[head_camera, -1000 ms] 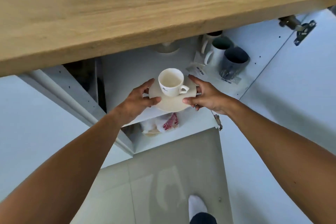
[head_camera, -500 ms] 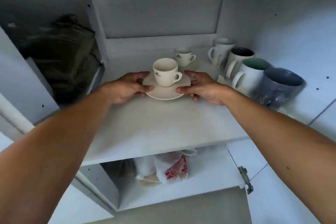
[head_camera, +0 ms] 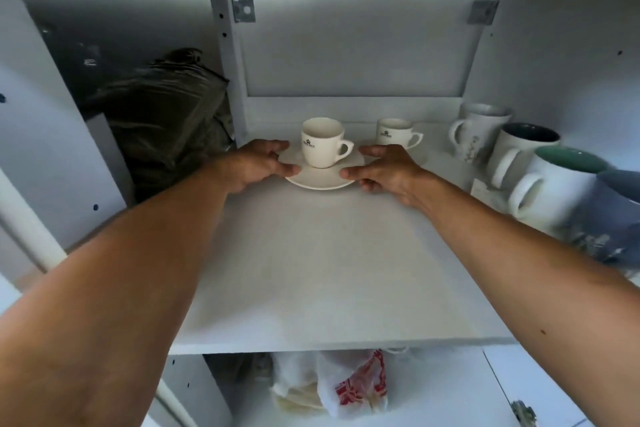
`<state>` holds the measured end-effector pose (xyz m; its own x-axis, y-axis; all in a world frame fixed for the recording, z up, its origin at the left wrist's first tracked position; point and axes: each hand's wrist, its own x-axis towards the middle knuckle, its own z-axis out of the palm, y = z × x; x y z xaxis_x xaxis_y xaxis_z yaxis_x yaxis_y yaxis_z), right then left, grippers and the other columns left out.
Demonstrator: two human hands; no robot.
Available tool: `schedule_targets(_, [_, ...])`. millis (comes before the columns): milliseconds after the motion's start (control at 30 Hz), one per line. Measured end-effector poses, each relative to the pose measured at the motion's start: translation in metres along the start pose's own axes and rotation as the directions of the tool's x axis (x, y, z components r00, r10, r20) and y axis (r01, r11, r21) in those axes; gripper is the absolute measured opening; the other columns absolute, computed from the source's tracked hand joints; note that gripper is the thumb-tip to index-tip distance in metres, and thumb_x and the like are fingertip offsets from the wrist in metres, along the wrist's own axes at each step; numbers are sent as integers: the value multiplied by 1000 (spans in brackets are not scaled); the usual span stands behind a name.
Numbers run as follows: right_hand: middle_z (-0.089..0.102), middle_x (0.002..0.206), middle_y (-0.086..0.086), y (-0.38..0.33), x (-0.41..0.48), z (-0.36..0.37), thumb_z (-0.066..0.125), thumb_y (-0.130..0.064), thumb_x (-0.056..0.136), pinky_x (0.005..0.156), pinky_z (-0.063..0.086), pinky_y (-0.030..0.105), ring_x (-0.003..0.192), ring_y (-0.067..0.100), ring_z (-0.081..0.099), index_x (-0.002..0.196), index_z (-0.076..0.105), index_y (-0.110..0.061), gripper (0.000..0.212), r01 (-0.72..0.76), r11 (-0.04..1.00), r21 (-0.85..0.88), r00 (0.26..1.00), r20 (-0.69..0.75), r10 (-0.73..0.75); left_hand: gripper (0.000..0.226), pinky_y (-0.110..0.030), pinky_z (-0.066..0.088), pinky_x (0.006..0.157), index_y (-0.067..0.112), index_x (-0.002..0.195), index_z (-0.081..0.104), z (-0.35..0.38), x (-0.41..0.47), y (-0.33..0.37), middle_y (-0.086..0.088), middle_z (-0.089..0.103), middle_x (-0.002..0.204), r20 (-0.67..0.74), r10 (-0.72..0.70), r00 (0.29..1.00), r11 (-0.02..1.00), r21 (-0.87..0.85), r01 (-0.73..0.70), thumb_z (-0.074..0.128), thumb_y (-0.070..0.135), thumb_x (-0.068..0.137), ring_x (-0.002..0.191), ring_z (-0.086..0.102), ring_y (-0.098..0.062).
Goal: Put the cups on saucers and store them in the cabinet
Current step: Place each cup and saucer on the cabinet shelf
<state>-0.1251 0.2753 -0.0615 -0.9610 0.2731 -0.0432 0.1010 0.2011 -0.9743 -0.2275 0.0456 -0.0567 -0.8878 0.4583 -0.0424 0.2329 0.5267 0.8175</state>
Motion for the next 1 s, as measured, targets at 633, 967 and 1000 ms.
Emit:
schedule_targets(633, [71, 89, 10, -8, 90, 21, 94, -12, 60, 68, 58, 27, 61, 16, 64, 138, 53, -3, 89, -14, 983, -181, 998, 65, 26, 76, -18, 27, 103, 12, 150, 33, -14, 49, -24, -5, 37, 155, -70, -10, 998, 960, 280, 29, 67, 40, 89, 139, 38, -20])
schedule_targets(967, [60, 130, 9, -13, 105, 19, 92, -8, 63, 71, 61, 24, 90, 19, 73, 138, 52, -2, 85, -71, 980, -185, 990, 105, 92, 81, -28, 26, 114, 16, 154, 22, -18, 61, -21, -5, 26, 160, -6, -75, 997, 890, 450, 70, 54, 56, 91, 144, 30, -21])
schedule_targets(1000, [60, 131, 10, -14, 105, 19, 92, -8, 64, 72, 61, 25, 91, 20, 73, 138, 52, -2, 84, -77, 979, -188, 990, 104, 98, 81, -28, 27, 114, 16, 154, 22, -18, 62, -21, -5, 26, 160, -4, -77, 997, 883, 463, 70, 53, 57, 91, 144, 30, -22])
